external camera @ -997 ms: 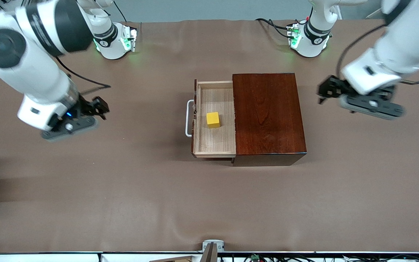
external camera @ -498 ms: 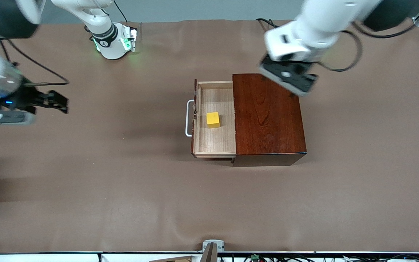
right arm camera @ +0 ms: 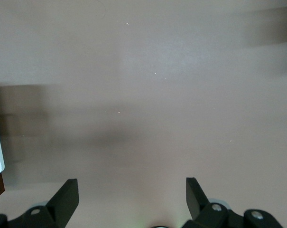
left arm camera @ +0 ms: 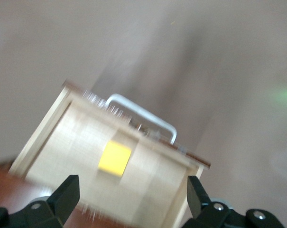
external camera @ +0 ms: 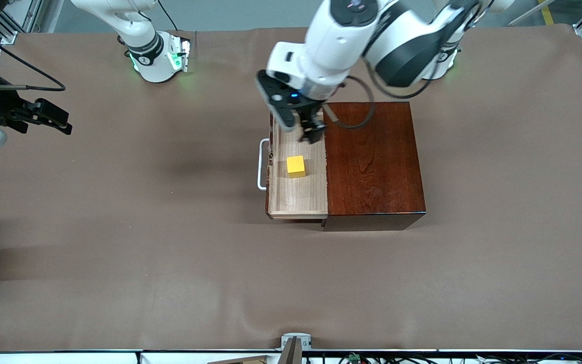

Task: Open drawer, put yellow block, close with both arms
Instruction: 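Move the left gripper down to the drawer handle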

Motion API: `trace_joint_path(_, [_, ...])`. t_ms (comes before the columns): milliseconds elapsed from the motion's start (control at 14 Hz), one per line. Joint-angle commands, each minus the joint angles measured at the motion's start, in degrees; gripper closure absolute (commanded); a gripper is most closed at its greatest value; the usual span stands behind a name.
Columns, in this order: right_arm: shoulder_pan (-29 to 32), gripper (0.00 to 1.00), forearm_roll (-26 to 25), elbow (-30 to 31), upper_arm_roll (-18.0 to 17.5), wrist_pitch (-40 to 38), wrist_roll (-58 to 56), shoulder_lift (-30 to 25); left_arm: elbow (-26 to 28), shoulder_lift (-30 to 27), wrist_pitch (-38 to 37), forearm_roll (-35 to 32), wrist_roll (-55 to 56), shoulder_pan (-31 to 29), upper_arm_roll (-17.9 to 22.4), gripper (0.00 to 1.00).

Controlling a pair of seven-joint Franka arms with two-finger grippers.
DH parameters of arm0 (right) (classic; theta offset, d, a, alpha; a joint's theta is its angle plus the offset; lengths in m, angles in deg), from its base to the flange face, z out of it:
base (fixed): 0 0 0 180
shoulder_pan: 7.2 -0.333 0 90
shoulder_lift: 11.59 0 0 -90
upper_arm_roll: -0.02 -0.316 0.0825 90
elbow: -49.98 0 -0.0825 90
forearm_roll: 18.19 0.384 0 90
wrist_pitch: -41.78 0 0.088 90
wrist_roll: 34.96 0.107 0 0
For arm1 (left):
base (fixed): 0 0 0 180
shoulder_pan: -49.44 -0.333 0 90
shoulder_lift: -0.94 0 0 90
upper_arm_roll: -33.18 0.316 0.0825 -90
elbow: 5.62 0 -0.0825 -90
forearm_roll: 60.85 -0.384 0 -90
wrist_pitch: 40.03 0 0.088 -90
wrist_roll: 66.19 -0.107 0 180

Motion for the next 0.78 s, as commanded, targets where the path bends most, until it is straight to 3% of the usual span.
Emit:
trace_joint_path(0, [0.1, 0.00, 0.3, 1.1, 1.0, 0.1, -0.2, -1.1, -4.7, 5.6, 2.2, -2.6, -7.6, 4.2, 0.2, 0.00])
trace_joint_path(285, [-0.2, 0.00, 0.3, 0.6, 0.8, 0.0, 0.0, -0.9, -5.8, 11.5, 5.2, -7.2, -15.8, 10.1, 2.2, 0.00])
trace_joint_path(712, [0.7, 0.00, 0.7, 0.6, 1.2, -0.9, -0.1, -0.7, -6.3, 16.2, 7.6, -7.7, -19.7, 20.2, 14.5, 0.00])
